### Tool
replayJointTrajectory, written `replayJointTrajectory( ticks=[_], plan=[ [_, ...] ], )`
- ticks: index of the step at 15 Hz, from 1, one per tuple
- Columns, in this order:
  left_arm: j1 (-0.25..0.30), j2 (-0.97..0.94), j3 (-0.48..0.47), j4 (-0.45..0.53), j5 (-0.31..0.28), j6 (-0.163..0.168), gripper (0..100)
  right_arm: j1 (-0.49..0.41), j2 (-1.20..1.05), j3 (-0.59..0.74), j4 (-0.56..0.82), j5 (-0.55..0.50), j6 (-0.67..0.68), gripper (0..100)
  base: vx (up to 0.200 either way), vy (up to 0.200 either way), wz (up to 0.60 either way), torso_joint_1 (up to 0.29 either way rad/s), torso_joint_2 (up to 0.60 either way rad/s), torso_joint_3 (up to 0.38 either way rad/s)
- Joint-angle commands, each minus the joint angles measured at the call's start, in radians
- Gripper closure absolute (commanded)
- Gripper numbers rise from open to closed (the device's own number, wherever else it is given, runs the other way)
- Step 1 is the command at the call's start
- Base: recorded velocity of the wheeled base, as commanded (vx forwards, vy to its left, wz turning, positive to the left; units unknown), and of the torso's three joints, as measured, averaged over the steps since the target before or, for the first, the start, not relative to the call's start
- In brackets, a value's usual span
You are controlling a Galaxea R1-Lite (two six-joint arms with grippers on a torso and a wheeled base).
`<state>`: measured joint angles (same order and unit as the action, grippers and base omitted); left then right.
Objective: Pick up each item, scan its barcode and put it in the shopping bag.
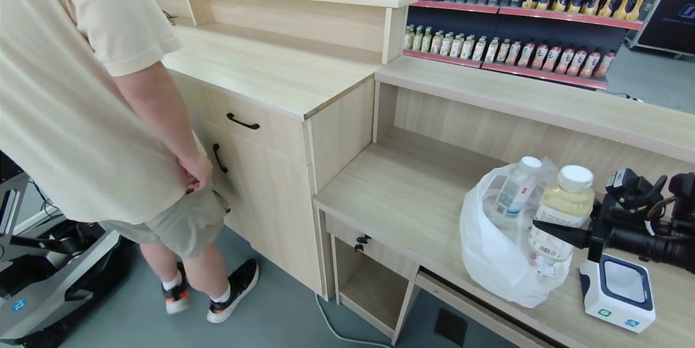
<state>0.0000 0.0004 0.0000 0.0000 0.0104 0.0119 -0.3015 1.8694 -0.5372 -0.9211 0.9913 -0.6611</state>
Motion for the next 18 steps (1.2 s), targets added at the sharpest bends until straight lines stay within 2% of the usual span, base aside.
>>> replayJointTrajectory(
  ticks=[1,6,15,18],
  plan=[
    [0.000,0.000,0.000,0.000,0.000,0.000,100,-0.008,0.146,-0.056,-0.012,0.046,-0.038,100,0.000,0.000,0.00,0.000,0.00,0.000],
    [0.000,0.000,0.000,0.000,0.000,0.000,100,-0.004,0.321,-0.112,-0.127,0.052,-0.038,100,0.000,0.000,0.00,0.000,0.00,0.000],
    [0.000,0.000,0.000,0.000,0.000,0.000,100,0.082,0.473,-0.237,-0.176,0.061,-0.009,100,0.000,0.000,0.00,0.000,0.00,0.000],
    [0.000,0.000,0.000,0.000,0.000,0.000,100,0.087,0.519,-0.279,-0.196,0.061,-0.006,100,0.000,0.000,0.00,0.000,0.00,0.000]
  ],
)
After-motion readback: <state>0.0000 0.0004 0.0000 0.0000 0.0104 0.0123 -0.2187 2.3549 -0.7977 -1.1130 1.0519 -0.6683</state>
